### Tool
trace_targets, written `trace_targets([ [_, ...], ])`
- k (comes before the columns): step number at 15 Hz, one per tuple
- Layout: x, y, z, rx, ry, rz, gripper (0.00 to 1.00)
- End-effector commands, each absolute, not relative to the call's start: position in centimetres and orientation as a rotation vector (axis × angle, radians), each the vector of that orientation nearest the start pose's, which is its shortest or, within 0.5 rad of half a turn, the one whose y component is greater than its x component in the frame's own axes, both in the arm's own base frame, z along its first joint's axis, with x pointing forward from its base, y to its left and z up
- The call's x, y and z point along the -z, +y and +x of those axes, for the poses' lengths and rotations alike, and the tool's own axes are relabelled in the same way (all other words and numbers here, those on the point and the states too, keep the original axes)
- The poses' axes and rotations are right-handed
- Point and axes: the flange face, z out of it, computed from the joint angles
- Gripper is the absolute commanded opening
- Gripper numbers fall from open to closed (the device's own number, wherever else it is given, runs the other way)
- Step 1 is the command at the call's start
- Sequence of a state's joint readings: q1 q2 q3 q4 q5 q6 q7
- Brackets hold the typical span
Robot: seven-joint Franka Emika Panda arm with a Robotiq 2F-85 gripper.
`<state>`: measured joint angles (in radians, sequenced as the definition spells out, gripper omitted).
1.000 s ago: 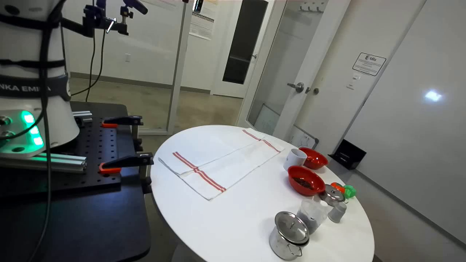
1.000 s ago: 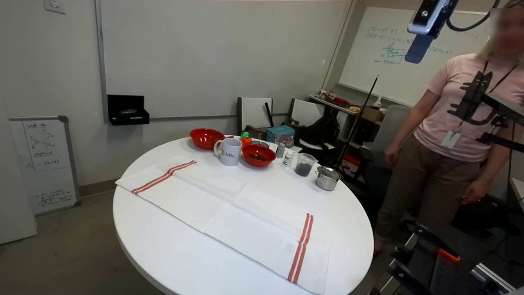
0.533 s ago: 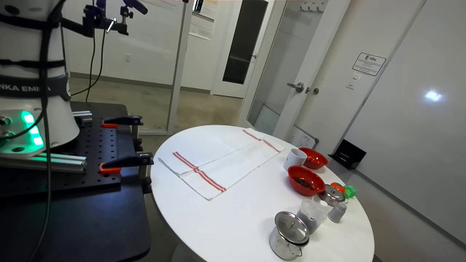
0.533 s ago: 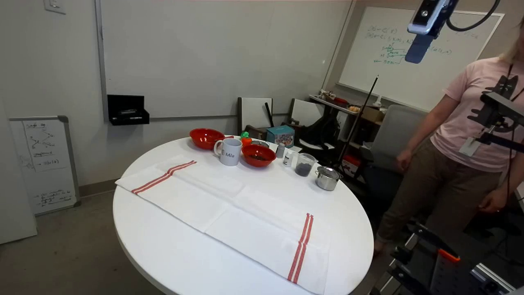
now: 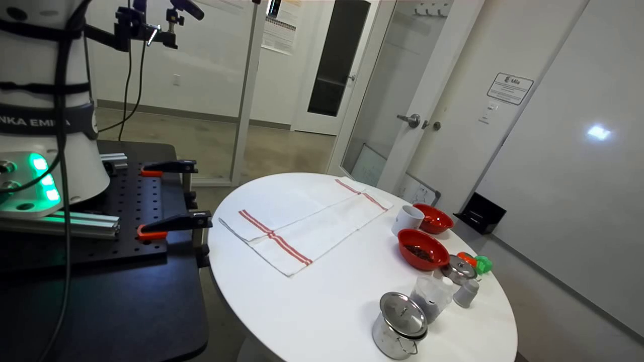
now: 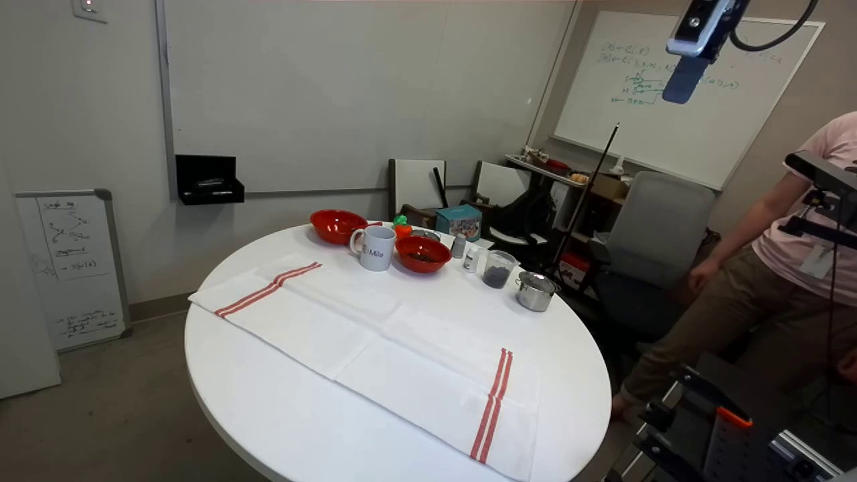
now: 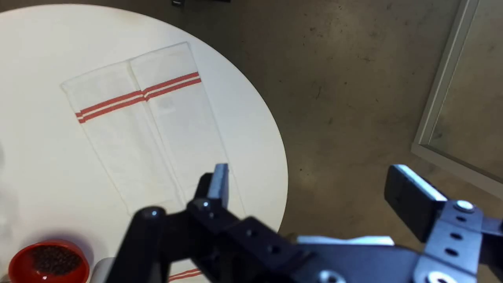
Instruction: Fold up the white towel on the table.
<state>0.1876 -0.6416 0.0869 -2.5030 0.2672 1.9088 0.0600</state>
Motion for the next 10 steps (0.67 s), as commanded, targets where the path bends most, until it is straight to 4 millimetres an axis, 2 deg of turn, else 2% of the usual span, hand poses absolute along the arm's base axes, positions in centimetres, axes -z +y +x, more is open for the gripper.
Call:
trace_targets([
  [1, -50.3, 11.9, 34.4, 0.021, -0.169, -2.93, 1.0],
  [3, -50.0, 11.9, 35.0, 0.034, -0.176, -2.931, 1.0],
  [7, -47.7, 11.1, 39.3, 0.081, -0.144, -2.948, 1.0],
  [10, -45.8, 10.4, 42.6, 0.047, -0.083, -2.916, 1.0],
])
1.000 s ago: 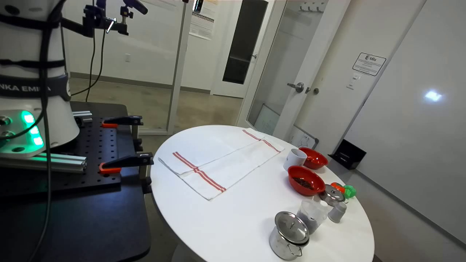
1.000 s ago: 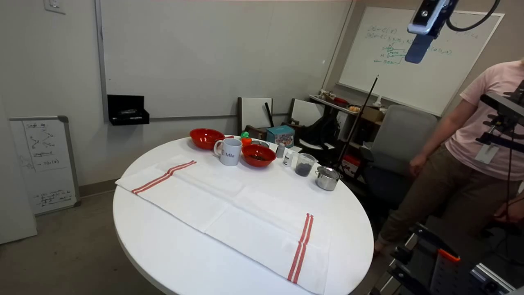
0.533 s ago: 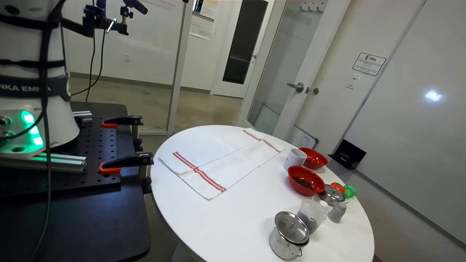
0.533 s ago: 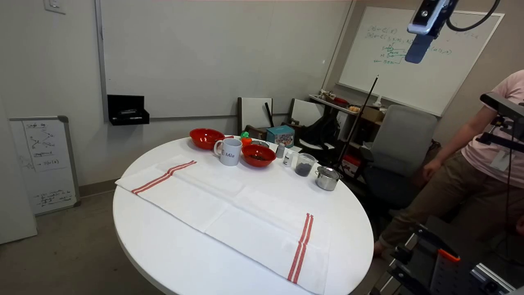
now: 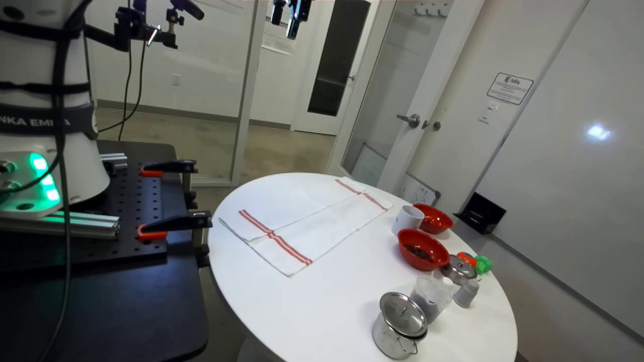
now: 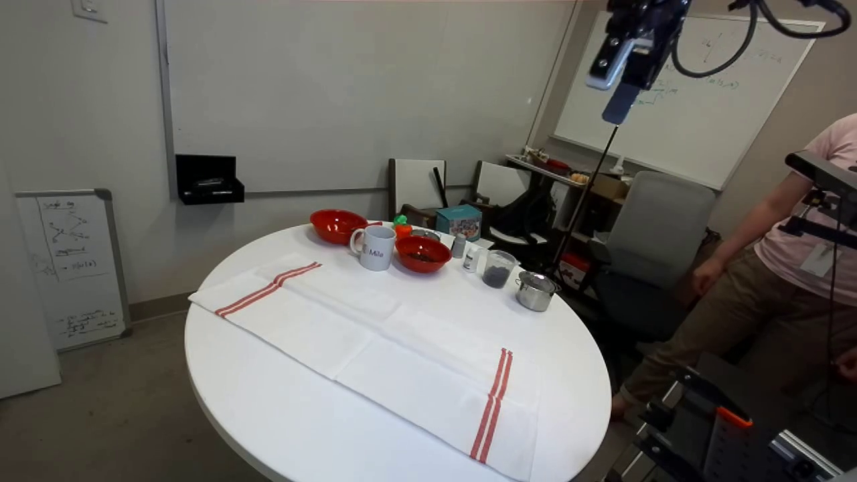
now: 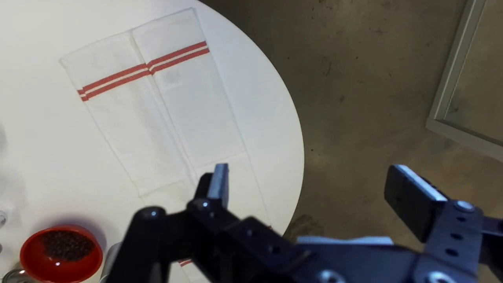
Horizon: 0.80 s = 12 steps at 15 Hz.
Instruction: Fold up the white towel on the table.
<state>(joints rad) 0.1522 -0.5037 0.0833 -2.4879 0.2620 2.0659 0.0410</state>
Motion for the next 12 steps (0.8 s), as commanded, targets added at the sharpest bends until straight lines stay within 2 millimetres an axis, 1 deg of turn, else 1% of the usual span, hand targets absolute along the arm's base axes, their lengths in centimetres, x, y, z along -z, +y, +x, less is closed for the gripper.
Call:
trace_targets([
  [1, -45.3, 10.2, 43.6, 0.037, -0.07, -2.905, 1.0],
  [4, -44.4, 8.9, 46.6, 0.032, -0.033, -2.904, 1.0],
  [6, -43.9, 8.1, 48.2, 0.031, 0.018, -2.91, 1.0],
  [7, -43.8, 7.9, 48.5, 0.011, 0.016, -2.903, 1.0],
  [8, -43.8, 8.1, 46.8, 0.025, 0.018, -2.919, 1.0],
  [10, -43.5, 7.8, 47.8, 0.015, 0.032, -2.918, 1.0],
  [12, -43.4, 7.8, 48.1, 0.012, 0.033, -2.918, 1.0],
])
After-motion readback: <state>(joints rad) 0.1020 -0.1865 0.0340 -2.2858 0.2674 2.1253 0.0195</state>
